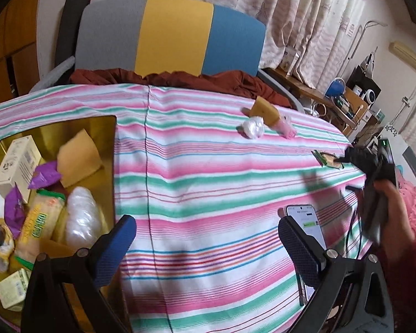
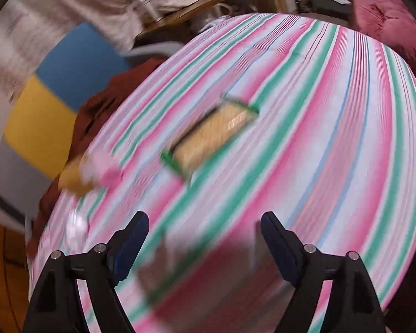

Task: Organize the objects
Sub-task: 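Move right gripper to the green-edged cracker packet and grasp it, then grasp the white bubble-wrap bundle with the left gripper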

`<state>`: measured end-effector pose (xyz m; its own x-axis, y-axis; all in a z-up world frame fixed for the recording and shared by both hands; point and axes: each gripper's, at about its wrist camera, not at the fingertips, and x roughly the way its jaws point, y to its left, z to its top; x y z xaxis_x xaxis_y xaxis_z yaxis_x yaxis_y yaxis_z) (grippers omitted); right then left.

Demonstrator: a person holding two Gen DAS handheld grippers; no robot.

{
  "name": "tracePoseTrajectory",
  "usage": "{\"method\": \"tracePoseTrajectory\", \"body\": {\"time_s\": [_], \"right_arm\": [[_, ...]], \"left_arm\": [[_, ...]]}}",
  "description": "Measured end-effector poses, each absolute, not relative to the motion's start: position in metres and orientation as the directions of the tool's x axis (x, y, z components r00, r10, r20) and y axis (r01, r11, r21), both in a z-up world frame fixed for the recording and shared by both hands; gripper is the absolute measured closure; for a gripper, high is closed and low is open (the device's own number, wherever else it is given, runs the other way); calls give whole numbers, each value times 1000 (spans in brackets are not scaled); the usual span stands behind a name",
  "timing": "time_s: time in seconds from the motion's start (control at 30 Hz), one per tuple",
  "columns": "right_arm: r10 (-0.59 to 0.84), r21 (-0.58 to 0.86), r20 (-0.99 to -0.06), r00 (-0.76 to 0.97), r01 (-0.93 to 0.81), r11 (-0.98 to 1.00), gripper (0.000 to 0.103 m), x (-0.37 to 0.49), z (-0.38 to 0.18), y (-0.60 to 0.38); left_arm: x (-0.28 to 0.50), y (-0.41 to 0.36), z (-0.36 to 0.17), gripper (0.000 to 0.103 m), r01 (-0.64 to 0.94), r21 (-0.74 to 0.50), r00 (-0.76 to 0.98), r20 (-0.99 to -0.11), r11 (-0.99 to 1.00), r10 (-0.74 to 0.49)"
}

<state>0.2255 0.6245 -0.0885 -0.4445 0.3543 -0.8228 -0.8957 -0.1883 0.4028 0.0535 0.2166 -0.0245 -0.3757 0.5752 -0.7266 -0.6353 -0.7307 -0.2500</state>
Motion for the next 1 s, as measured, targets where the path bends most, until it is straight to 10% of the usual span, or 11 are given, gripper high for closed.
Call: {"method": "tracePoseTrajectory", "body": {"time_s": [0.4,0.63,1.0], "right_arm": [[372,303,-880,-294,-952,-35,19,169,-95,708],[420,151,-875,-241,-960,-236,48,145,-99,686],[362,226,-782,-507,-772,-594,55,155,-97,598]], "left_arm": [[59,225,-33,0,-651,-249,-334,-755,-717,565],[56,232,-37,0,-651,-254,-321,-763,-716,562],[47,268,-38,0,-664,-232,-319,-772,-710,551]]}}
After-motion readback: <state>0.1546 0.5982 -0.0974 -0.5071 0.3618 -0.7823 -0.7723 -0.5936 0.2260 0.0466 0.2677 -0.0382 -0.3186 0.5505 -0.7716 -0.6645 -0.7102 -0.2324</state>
